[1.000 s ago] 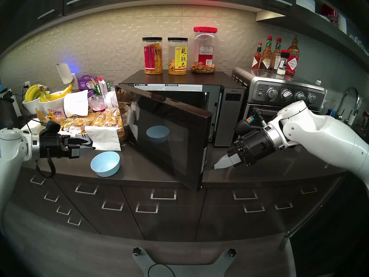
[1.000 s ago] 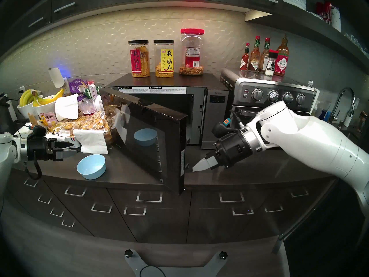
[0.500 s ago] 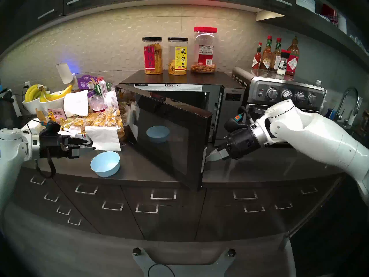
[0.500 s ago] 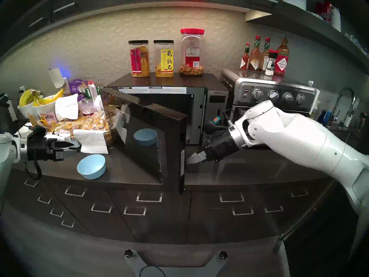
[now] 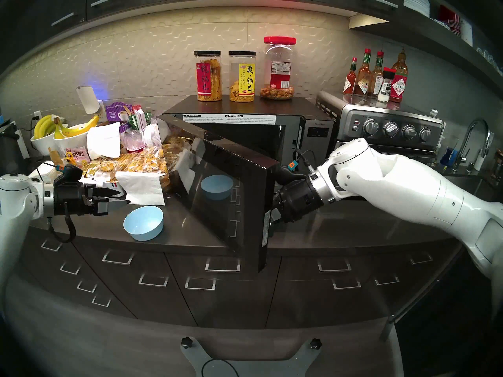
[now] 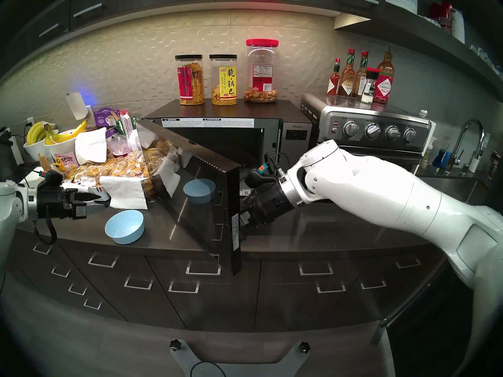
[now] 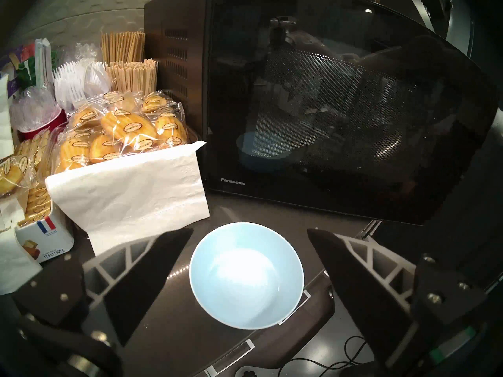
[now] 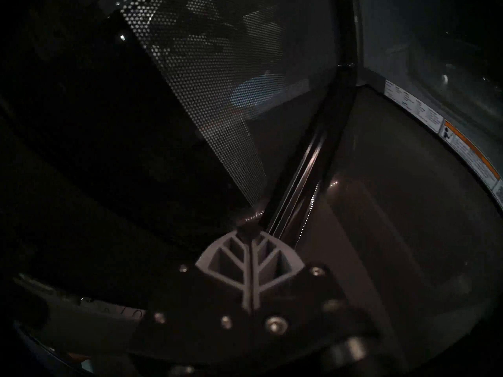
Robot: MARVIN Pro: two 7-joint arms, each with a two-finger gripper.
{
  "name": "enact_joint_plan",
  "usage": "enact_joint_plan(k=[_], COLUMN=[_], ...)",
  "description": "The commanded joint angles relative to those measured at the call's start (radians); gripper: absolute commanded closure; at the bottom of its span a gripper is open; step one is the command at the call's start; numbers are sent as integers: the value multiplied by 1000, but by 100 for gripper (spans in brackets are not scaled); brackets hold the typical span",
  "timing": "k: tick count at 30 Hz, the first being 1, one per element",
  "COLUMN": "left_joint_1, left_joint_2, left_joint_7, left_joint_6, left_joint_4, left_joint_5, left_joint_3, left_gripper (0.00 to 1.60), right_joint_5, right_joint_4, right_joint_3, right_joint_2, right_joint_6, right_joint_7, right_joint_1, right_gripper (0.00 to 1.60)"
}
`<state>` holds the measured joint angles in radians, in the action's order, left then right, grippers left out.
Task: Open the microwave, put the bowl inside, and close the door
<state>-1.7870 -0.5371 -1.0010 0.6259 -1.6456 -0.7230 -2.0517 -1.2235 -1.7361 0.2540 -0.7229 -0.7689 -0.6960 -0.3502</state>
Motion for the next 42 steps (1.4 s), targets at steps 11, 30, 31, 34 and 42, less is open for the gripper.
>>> enact_joint_plan(k=[11, 30, 31, 34, 42], left_joint_1=[6, 6, 6, 6, 6], left_joint_2=[5, 5, 4, 4, 4], left_joint_7=[0, 0, 0, 0, 1], left_joint_6=[0, 0, 0, 0, 1], left_joint_4=[-5, -5, -5, -6, -6], left_joint_5=[-2, -2, -2, -2, -2], left_joint_3=[-15, -15, -15, -15, -16], left_gripper=[0, 0, 0, 0, 0], right_joint_5=[-84, -126, -131, -134, -146], right_joint_4=[-117, -113, -115, -117, -124], right_joint_3=[12, 14, 15, 17, 19], right_joint_2=[-140, -301, -315, -324, -333], right_joint_6=[-49, -73, -76, -79, -91], right_joint_7=[64, 221, 235, 248, 286], right_joint_1=[-24, -65, -68, -70, -78], right_gripper=[160, 160, 160, 160, 160])
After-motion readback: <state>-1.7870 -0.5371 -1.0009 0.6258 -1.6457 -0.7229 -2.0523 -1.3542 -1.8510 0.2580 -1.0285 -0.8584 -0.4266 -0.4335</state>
